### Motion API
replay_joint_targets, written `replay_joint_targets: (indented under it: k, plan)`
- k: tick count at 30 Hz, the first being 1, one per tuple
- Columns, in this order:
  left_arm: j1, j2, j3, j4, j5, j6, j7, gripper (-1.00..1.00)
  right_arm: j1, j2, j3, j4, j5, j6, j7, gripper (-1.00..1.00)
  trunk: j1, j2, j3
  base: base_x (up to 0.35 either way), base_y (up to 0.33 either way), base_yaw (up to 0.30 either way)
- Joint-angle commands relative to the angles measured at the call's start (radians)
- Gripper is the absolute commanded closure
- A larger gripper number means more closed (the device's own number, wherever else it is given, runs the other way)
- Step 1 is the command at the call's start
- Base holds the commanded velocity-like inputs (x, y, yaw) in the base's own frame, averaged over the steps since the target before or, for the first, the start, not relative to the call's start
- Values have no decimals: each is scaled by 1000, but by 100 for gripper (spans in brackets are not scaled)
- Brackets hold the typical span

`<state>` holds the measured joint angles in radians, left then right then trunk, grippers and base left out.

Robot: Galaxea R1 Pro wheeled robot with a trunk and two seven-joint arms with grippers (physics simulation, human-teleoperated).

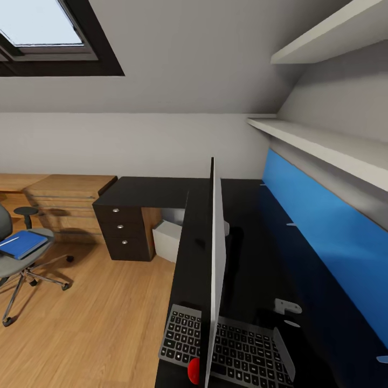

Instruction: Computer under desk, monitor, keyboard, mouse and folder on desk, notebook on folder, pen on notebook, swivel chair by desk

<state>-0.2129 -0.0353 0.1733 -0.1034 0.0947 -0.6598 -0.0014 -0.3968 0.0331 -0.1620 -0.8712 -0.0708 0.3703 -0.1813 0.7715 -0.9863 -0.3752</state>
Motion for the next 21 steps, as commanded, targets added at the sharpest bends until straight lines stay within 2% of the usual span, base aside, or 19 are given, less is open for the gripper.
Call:
replay_joint_targets:
  k: [1, 21]
  plan:
    - [-1, 0, -5, 0, 10, -3, 0, -100, 0, 1, -1, -2, -7, 4, -4, -100, 0, -1, -1, 0, 0, 0]
    - [0, 0, -5, 1, 10, -3, 0, -100, 0, 1, 0, -2, -7, 4, -4, -100, 0, -1, -1, 0, 0, 0]
